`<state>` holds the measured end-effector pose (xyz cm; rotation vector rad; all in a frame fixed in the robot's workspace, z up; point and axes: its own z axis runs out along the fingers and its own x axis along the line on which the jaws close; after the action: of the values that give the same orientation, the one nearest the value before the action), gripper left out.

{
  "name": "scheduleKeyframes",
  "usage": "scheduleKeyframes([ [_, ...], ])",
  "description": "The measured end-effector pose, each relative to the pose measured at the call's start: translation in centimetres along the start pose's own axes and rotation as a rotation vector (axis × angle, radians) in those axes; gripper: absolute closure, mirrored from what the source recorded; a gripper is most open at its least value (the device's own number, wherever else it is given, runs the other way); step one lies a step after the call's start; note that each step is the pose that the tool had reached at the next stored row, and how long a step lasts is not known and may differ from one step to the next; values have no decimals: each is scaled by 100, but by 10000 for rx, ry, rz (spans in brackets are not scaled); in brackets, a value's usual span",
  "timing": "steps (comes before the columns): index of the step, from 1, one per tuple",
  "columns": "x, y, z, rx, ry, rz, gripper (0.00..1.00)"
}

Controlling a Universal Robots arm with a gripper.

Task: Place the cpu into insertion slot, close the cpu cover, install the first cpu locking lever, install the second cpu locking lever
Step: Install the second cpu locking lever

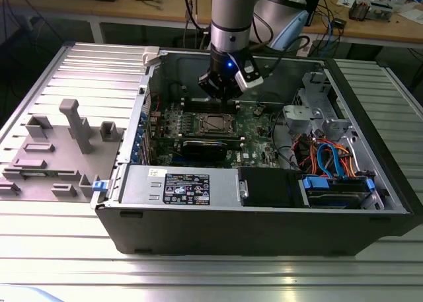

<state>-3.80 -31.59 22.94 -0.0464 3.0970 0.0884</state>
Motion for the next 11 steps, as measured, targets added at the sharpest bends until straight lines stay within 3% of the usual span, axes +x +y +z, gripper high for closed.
scheduleKeyframes([
  [11,1,-15,0,4,0,0,89],
])
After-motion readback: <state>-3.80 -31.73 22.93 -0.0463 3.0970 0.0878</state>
